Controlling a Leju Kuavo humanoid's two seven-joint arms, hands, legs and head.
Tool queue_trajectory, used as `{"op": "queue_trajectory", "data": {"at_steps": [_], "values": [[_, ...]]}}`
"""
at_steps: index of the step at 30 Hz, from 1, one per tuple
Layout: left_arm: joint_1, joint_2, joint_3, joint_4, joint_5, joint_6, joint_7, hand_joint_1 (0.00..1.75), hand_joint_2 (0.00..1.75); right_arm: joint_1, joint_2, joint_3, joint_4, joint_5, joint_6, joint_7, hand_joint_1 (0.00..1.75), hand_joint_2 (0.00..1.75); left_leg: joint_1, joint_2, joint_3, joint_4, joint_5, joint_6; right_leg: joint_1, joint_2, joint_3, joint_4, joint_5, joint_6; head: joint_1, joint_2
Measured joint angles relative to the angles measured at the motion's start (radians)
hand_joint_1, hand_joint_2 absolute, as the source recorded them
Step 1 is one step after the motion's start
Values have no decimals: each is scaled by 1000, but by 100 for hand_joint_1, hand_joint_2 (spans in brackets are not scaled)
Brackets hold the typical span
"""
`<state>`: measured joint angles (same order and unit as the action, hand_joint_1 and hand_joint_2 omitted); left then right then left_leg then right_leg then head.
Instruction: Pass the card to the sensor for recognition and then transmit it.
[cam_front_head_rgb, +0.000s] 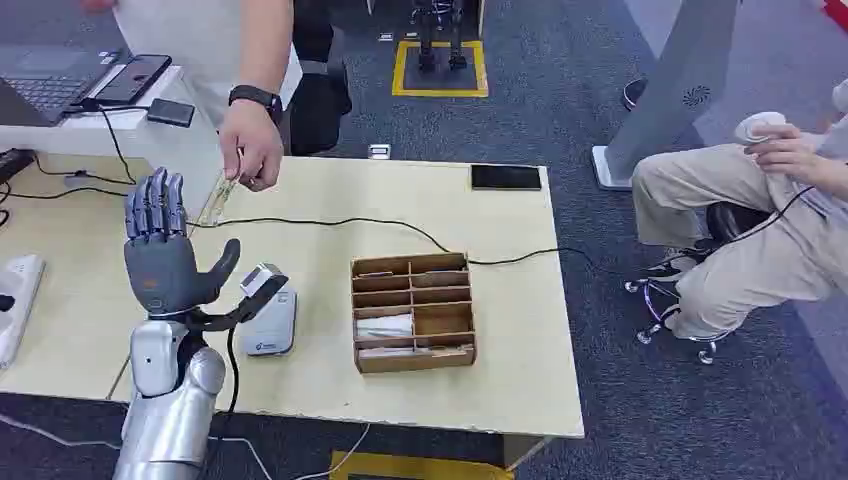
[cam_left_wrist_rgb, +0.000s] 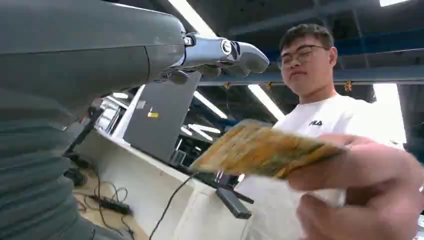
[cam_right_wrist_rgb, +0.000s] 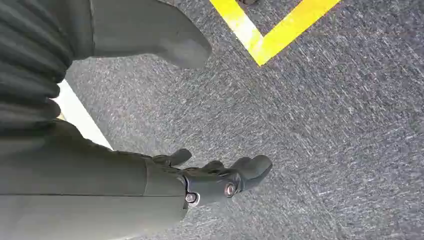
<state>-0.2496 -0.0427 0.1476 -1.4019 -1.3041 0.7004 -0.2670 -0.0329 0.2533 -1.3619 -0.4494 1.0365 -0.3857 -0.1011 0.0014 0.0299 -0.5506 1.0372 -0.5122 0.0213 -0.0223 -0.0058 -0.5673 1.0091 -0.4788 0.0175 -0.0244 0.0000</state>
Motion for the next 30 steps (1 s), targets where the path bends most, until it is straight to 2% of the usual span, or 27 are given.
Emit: {"op": "queue_trajectory", "data": {"at_steps": [2, 3, 4, 8, 12, 18, 30], "values": [[-3, 7, 0, 0, -17, 0, 14, 0, 175, 0, -5, 0, 7, 0, -1, -2, 0, 175, 0, 0, 0, 0, 0, 0, 0, 0, 0, 0, 0, 0, 0, 0], [-4, 9, 0, 0, -22, 0, 22, 16, 175, 0, -7, 0, 10, 0, -1, -2, 0, 175, 0, 0, 0, 0, 0, 0, 0, 0, 0, 0, 0, 0, 0, 0], [-5, 11, 0, 0, -26, 0, 25, 175, 175, 0, -9, 0, 12, 0, -2, -3, 0, 175, 0, 0, 0, 0, 0, 0, 0, 0, 0, 0, 0, 0, 0, 0], [-12, 12, 0, 0, -7, 0, 45, 175, 175, -2, -13, 0, 21, 0, -5, -9, 0, 175, 0, 0, 0, 0, 0, 0, 0, 0, 0, 0, 0, 0, 0, 0], [-19, 8, 0, 3, 24, 0, 38, 175, 175, -2, -13, 0, 25, 0, -6, -11, 0, 175, 0, 0, 0, 0, 0, 0, 0, 0, 0, 0, 0, 0, 0, 0], [-21, -9, 8, 3, 60, 0, -19, 175, 175, -3, -14, 0, 31, 0, -6, -13, 0, 175, 0, 0, 0, 0, 0, 0, 0, 0, 0, 0, 0, 0, 0, 0], [-26, -40, 41, 3, 79, 0, -86, 175, 175, -3, -14, 0, 39, 1, -6, -13, 0, 175, 0, 0, 0, 0, 0, 0, 0, 0, 0, 0, 0, 0, 0, 0]]}}
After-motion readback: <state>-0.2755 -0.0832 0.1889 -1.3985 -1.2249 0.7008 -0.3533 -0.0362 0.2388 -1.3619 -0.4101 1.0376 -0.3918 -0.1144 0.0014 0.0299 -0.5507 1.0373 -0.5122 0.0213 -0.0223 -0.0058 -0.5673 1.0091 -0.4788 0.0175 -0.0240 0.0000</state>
